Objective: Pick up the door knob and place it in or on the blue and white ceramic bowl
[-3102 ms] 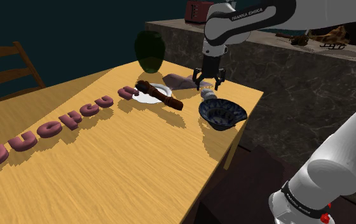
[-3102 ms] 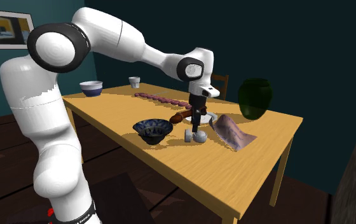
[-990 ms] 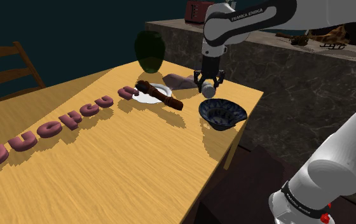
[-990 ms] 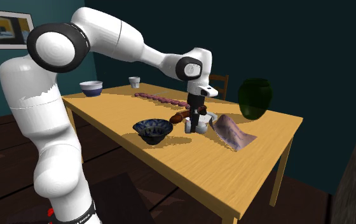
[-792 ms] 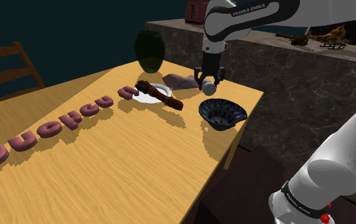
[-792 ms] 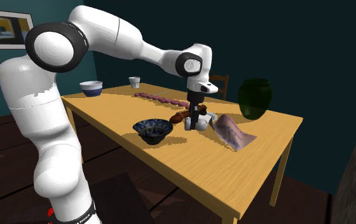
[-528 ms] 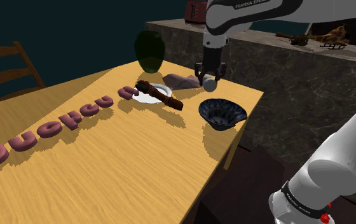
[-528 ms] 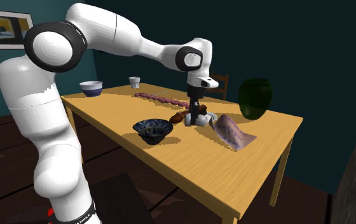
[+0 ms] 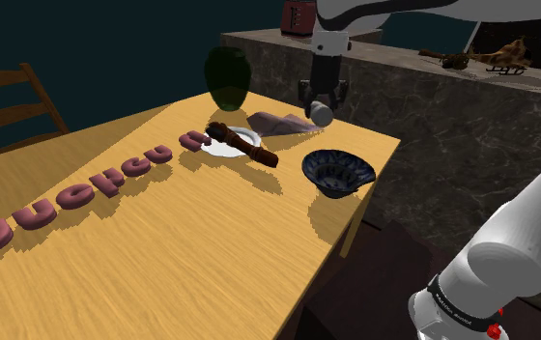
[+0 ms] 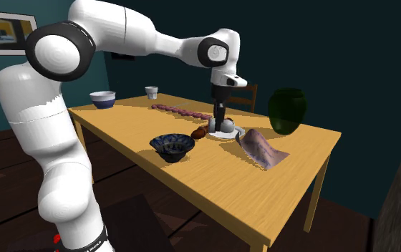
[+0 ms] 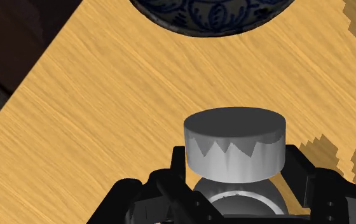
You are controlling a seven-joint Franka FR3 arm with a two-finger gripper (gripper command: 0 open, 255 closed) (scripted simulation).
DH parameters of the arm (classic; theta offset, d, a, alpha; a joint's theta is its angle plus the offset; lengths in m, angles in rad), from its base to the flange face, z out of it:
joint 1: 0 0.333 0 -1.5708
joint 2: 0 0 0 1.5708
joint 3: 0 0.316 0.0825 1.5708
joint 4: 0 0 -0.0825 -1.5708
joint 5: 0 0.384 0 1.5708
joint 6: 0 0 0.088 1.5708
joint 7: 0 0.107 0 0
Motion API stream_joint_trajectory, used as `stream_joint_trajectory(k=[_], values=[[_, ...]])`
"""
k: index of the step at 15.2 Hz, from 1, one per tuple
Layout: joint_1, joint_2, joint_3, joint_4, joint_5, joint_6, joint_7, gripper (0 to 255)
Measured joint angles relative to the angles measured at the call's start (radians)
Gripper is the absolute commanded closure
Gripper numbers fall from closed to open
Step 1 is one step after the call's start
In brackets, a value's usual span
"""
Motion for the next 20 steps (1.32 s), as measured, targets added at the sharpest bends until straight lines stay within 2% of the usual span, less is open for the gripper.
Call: stream_joint_trajectory(k=[6,8,14,20], values=[[0.0,0.007,0.0,0.087,-0.001,-0.08,0.004,255],[0.006,-0.032,0.007,0.053,0.004,-0.085,0.016,255],[0.038,-0.242,0.044,-0.151,0.034,-0.088,0.076,255],[0.076,-0.426,0.092,-0.309,0.081,-0.107,0.146,255]])
